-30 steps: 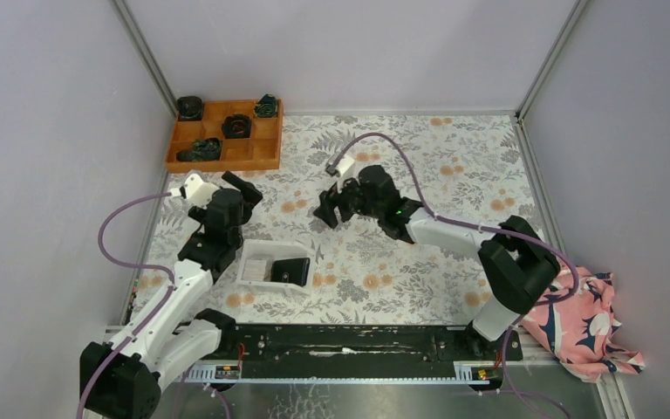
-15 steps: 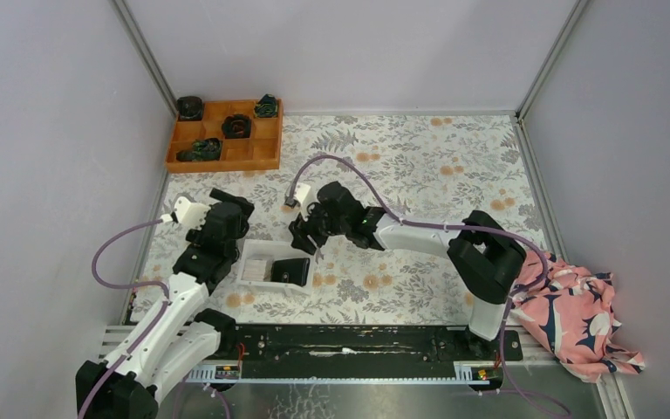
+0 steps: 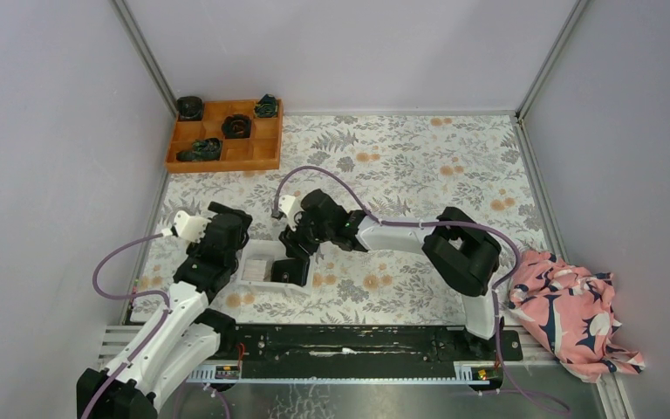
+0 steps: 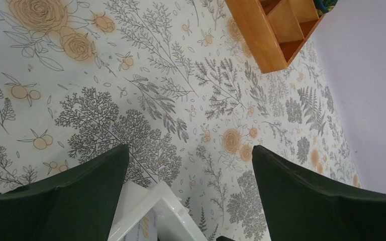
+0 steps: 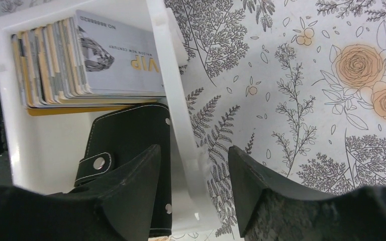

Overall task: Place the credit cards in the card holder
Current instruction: Move the storage box to the center of the board.

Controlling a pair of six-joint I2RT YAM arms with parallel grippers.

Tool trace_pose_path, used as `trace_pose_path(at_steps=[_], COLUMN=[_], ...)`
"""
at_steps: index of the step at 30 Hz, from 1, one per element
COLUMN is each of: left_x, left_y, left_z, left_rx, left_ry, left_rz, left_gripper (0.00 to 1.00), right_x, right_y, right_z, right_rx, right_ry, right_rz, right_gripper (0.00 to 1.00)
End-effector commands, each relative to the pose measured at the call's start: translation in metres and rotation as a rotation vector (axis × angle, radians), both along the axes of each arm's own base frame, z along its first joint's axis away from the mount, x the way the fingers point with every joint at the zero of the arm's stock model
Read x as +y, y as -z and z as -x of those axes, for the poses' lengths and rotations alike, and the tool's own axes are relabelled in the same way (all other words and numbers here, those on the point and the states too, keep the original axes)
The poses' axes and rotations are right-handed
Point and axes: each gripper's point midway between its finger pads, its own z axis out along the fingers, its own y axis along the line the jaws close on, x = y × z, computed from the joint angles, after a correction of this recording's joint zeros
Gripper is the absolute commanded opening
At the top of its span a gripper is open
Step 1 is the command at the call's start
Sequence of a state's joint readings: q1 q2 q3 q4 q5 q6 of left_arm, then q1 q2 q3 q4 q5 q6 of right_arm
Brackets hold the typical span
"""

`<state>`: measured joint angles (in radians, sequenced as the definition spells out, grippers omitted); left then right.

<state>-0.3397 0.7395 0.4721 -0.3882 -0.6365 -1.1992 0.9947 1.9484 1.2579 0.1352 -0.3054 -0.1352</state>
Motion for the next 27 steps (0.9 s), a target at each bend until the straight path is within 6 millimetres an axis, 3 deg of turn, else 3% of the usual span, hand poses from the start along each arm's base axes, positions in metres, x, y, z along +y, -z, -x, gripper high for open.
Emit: trace_pose_path(at_steps=[1, 12, 21, 27], left_x=[0.006, 0.009, 0.012, 0.012], left_y=[0.009, 0.02, 0.008, 0.011], left_z=[0.007, 0.012, 0.009, 0.01], left_rx=[0.014, 0.041, 0.018, 0.022], left_ry=[-0.031, -0.039, -0.054, -0.055], left_rz=[-0.005, -0.014, -0.022, -0.018], left_gripper=[1.0, 1.0, 1.0, 1.0], right_x=[0.014, 0.016, 0.001, -0.01], right_y=[-0.01, 0.006, 0.004, -0.001], right_z=[-0.01, -0.021, -0.041, -0.063], right_rx=[-0.048, -0.047, -0.061, -0.098], right_ry=[-0.016, -0.009, 0.106, 0.249], right_rz=[-0.017, 0.021, 0.032, 0.041], right_gripper=[0.59, 0.28, 0.22, 0.15])
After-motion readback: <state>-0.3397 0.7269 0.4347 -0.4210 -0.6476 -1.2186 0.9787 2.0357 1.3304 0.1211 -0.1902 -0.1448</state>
